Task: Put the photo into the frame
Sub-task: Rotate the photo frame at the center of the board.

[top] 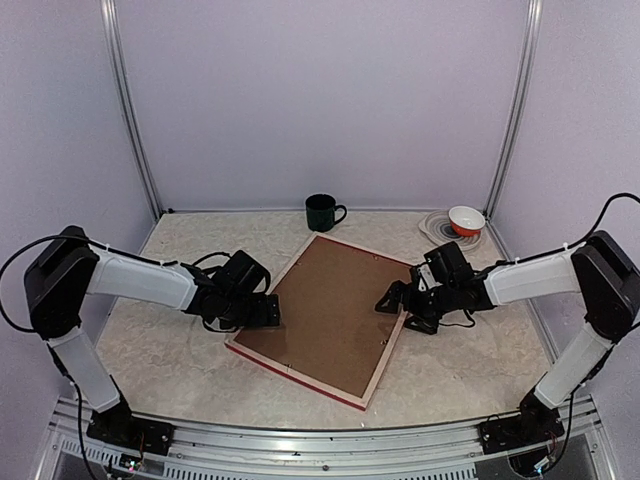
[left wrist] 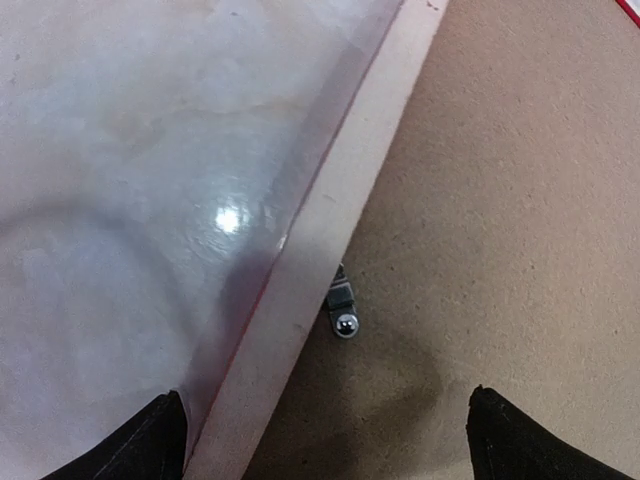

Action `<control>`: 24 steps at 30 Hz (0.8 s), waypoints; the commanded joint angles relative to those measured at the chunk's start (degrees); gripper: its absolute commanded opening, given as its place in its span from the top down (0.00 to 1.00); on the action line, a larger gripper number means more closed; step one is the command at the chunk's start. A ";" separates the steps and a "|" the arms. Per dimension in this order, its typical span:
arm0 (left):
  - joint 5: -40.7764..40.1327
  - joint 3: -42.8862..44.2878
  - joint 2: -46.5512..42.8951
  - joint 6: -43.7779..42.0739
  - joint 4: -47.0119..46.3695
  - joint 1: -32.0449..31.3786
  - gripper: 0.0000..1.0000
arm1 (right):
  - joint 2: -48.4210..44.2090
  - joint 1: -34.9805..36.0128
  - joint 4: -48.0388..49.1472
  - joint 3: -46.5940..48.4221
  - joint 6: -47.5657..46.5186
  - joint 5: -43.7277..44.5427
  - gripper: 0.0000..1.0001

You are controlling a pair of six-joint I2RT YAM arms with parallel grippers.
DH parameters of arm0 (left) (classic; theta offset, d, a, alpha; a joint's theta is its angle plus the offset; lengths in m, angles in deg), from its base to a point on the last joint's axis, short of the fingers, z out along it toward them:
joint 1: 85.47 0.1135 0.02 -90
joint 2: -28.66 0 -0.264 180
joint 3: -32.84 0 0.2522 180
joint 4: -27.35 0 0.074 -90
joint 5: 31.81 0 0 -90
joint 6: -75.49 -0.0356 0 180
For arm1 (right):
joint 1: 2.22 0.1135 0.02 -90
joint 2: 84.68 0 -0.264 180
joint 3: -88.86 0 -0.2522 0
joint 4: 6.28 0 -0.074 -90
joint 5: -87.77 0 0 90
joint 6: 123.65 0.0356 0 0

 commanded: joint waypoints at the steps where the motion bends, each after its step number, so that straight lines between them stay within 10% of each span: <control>1: 14.63 -2.02 0.56 3.05 -4.54 -4.04 0.04 | -2.14 -3.03 -2.52 0.98 -3.47 -2.88 0.01; 24: 21.76 -2.35 -6.35 0.61 -6.12 -9.22 0.09 | -0.58 -10.82 -14.52 6.01 -14.33 6.49 0.05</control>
